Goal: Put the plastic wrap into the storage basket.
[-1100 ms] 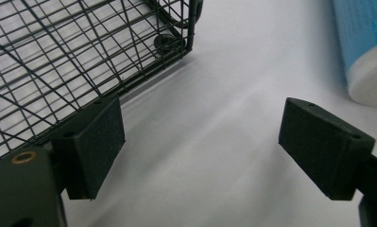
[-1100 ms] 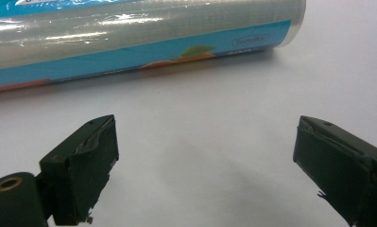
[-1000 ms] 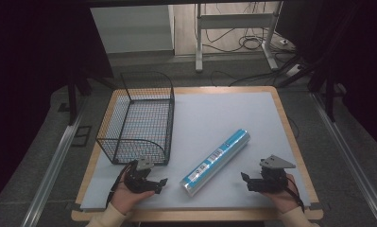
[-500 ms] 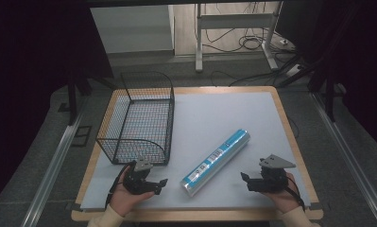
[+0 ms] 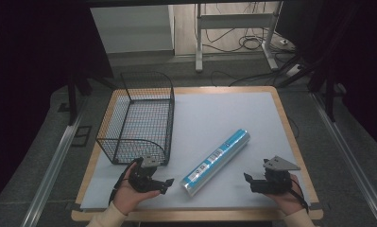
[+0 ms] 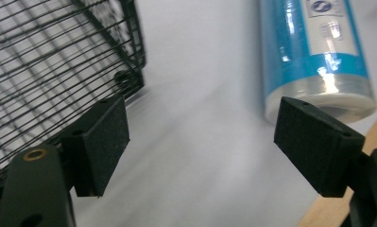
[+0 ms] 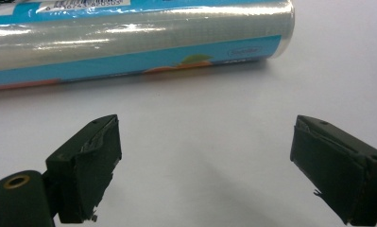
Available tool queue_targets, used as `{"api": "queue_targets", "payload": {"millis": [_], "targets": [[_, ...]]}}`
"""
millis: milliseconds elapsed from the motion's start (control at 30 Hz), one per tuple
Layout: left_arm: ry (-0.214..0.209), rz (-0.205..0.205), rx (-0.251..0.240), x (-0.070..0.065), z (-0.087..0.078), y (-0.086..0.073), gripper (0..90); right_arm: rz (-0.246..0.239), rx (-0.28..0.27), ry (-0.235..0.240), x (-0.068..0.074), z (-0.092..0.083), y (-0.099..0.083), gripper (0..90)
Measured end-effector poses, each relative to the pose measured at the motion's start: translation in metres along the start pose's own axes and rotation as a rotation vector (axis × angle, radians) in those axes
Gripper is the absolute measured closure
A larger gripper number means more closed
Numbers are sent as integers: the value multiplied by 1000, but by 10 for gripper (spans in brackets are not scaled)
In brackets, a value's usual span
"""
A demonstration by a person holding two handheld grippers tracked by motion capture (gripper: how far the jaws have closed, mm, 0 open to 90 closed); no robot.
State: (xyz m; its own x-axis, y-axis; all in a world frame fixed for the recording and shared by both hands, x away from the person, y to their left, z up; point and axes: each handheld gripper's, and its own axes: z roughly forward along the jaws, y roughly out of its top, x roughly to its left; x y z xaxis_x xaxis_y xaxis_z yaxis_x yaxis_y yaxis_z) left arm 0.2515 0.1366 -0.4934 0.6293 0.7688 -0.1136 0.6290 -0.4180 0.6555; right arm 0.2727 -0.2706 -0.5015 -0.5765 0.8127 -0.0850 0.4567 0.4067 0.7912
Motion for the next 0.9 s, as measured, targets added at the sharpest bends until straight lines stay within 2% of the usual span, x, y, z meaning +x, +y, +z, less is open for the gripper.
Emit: {"api": "queue_targets", "payload": {"millis": [167,333,500,733,900], "targets": [[6,7,-4,-1,-7,5,188,-13,-30,1,1,-2,2,100],[7,29,-25,-6,-12,13,179,-17,-10,3,1,1,0,100],[3,58,-22,-14,-13,22,175,-18,-6,4,3,2,0,100],[21,92,-19,-21,-14,36,172,-29,-10,-4,4,1,0,100],[16,102,-20,-24,-11,45,171,-16,-7,-2,3,2,0,100]]}}
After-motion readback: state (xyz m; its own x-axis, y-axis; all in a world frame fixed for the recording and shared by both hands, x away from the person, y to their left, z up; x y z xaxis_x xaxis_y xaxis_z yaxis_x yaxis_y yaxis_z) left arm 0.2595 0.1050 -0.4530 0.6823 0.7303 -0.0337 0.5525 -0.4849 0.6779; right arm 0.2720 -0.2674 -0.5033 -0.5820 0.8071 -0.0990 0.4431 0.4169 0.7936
